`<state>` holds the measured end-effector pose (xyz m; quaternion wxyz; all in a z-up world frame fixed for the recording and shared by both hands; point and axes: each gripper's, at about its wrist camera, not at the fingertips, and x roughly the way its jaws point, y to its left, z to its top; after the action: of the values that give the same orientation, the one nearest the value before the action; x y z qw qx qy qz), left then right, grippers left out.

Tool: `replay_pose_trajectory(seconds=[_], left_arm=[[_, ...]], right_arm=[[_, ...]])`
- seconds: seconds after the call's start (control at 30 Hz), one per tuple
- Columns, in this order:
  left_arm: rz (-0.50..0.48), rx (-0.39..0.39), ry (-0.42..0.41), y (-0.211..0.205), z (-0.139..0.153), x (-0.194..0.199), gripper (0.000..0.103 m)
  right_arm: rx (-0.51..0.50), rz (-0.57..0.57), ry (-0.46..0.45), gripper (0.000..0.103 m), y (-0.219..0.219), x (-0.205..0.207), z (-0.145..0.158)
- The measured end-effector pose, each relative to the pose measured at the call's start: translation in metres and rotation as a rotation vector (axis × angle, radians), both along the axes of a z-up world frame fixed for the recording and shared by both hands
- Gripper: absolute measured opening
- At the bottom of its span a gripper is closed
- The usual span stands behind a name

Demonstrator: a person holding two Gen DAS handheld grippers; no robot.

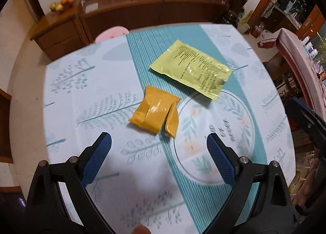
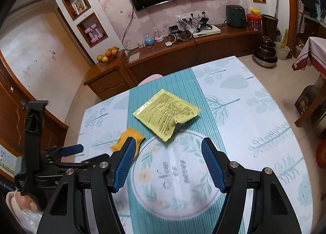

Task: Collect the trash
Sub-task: 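Grasp the orange packet with the left tool while the right grasps the yellow printed packet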

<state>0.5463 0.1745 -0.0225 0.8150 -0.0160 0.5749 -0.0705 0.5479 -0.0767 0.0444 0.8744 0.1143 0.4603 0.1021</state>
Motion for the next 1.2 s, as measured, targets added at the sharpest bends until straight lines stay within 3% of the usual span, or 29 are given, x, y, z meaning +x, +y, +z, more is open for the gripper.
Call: replay_pose_trajectory(seconds=[0.3, 0.53, 0.67, 0.77, 0.83, 1.0, 1.2], left_arm=[[-0.002, 0.022, 0.108, -0.016, -0.077, 0.049, 0.093], [0.01, 0.063, 0.112, -0.021, -0.104, 0.065, 0.093], [0.024, 0.074, 0.092, -0.022, -0.107, 0.07, 0.089], [0.026, 0.09, 0.059, -0.021, -0.104, 0.069, 0.07], [0.014, 0.084, 0.033, -0.022, -0.099, 0.069, 0.046], [0.039, 0.019, 0.04, -0.01, -0.094, 0.069, 0.015], [0.113, -0.067, 0.071, 0.02, -0.095, 0.064, 0.013]], right_arm=[[-0.01, 0.007, 0.037, 0.068, 0.005, 0.043, -0.048], [-0.032, 0.042, 0.056, 0.068, 0.013, 0.063, -0.071], [-0.056, 0.075, 0.058, 0.082, 0.021, 0.074, -0.078], [-0.086, 0.112, 0.054, 0.086, 0.03, 0.085, -0.083], [-0.101, 0.141, 0.049, 0.087, 0.037, 0.091, -0.085], [-0.16, 0.22, 0.041, 0.092, 0.057, 0.111, -0.097], [-0.217, 0.321, 0.065, 0.093, 0.08, 0.138, -0.124]])
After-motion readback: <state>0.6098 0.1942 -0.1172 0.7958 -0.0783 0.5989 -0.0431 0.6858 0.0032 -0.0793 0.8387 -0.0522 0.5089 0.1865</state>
